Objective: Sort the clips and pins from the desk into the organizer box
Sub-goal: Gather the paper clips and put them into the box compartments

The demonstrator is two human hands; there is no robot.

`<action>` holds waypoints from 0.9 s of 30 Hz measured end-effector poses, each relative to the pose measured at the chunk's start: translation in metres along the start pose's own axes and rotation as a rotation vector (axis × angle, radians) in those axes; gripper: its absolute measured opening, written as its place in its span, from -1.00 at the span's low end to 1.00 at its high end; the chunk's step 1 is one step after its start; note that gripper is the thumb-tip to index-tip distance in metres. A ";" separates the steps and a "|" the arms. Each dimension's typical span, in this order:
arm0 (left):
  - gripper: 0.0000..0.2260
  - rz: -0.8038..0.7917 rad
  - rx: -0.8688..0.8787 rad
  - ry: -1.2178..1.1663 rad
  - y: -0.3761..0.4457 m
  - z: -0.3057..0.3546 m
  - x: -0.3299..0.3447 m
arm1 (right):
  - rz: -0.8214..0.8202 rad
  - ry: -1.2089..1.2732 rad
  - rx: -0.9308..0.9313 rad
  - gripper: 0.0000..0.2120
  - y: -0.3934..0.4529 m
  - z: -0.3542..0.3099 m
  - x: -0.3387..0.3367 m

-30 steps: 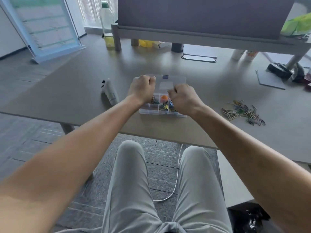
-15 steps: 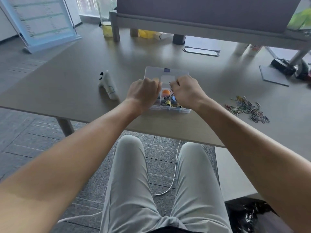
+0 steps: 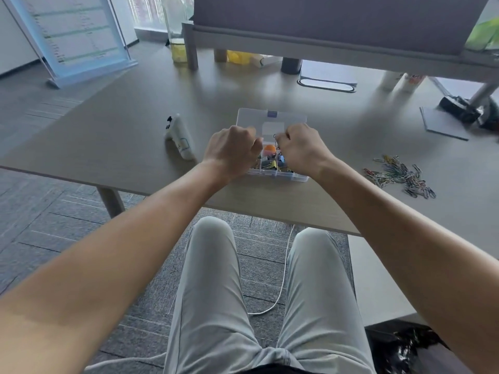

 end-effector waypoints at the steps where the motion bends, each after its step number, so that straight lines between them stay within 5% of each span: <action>1: -0.73 0.002 -0.007 -0.018 0.000 -0.001 -0.002 | -0.001 0.001 -0.003 -0.59 0.001 -0.001 0.000; 17: -0.62 -0.039 -0.111 -0.243 -0.001 -0.024 -0.023 | -0.033 -0.008 -0.050 -0.59 0.022 -0.011 0.010; 22: -0.75 0.048 -0.095 -0.110 -0.003 -0.030 -0.028 | -0.093 -0.119 -0.115 -0.74 0.033 -0.017 0.017; 27: -0.74 -0.068 -0.122 0.069 0.000 -0.042 -0.018 | -0.125 -0.253 -0.209 -0.67 0.049 -0.025 0.027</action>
Point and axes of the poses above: each hand's wrist, its own y-axis towards the middle knuckle, its own x-axis out of the palm, z = x × y, the point moved 2 cm from there along y, towards the middle knuckle, and after that the axes turned 9 degrees about -x, right-handed, at the moved point
